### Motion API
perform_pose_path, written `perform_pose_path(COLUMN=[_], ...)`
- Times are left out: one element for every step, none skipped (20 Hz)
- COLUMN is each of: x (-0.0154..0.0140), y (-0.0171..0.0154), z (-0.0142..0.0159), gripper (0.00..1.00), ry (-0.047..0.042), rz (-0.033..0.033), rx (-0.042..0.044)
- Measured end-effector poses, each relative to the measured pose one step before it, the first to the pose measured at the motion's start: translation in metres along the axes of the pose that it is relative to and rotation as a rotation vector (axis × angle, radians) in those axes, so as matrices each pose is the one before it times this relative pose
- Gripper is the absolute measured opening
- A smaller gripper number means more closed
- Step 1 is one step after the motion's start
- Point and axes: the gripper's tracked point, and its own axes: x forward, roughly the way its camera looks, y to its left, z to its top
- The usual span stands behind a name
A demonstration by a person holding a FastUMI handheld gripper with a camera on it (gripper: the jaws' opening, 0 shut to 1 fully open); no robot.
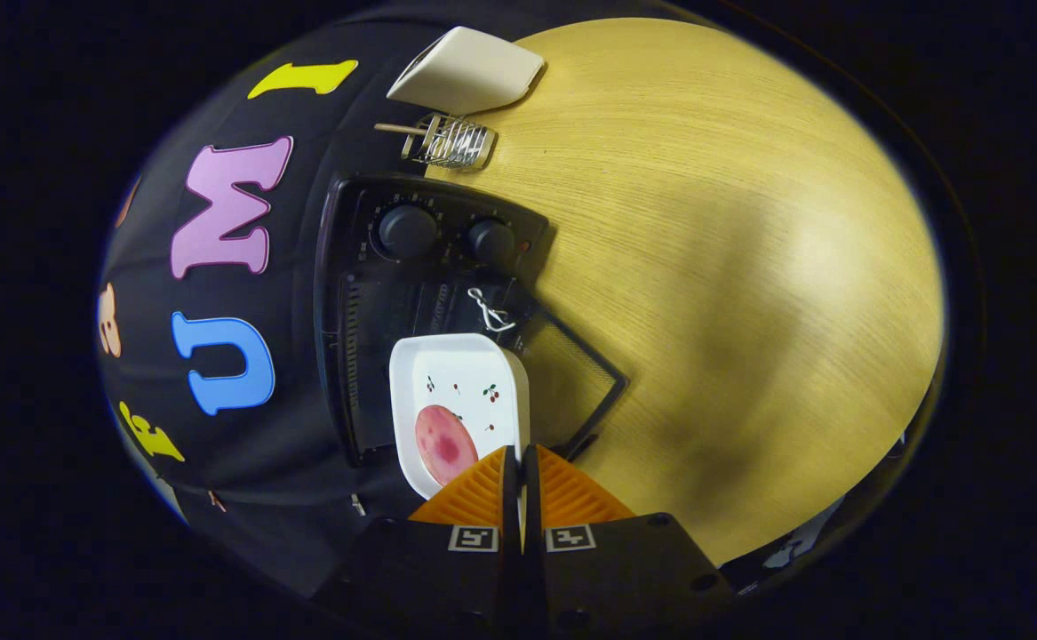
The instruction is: Open the toaster oven, put the food inside, and close the toaster oven door.
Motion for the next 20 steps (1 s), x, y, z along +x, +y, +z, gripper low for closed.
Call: perform_pose_path(x=[0.00862, 0.00789, 0.00791, 0.00802, 0.00734, 0.00894, 0.00531, 0.00694, 0.00584, 0.00529, 0.00578, 0.00522, 0.00517, 0.00363, 0.00364, 0.00397, 0.00237, 0.00335, 0.00386, 0.00257], y=[0.00562, 0.00439, 0.00505, 0.00418, 0.00371, 0.00425, 0.00265, 0.00328, 0.00289, 0.00245, 0.00321, 0.00347, 0.00242, 0.00302, 0.00342, 0.00239, 0.00260, 0.00220, 0.00206, 0.00270], z=[-0.00256, -0.00174, -0.00166, -0.00053, -0.00030, 0.00130, 0.00145, 0.00196, 0.00120, 0.00141, 0.00020, -0.00008, -0.00100, 0.00067, 0.00112, -0.00165, -0.00313, -0.00222, -0.00056, -0.00100], gripper=[0.05, 0.05, 0.05, 0.05, 0.05, 0.05, 0.05, 0.05, 0.05, 0.05, 0.05, 0.05, 0.05, 0.05, 0.05, 0.05, 0.05, 0.05, 0.05, 0.05], ry=[-0.01810, -0.01893, -0.02036, -0.02337, -0.02244, -0.02903, -0.02622, -0.02471, -0.02227, -0.02076, -0.01675, -0.01239, -0.01204, -0.01844, -0.01557, -0.00550, -0.00313, -0.00278, -0.00647, -0.00021], rz=[-0.00313, -0.00431, -0.00354, -0.00381, -0.00514, -0.00488, -0.00678, -0.00661, -0.00770, -0.00617, -0.00547, -0.00241, -0.00221, 0.00297, -0.00029, -0.00109, -0.00294, 0.00188, -0.00033, 0.00692], rx=[0.01573, 0.02336, 0.02812, 0.02782, 0.02225, 0.01800, 0.01340, 0.01785, 0.02324, 0.02623, 0.02353, 0.01794, 0.01617, 0.02003, 0.02361, 0.02311, 0.01735, 0.01282, 0.01707, 0.02277])
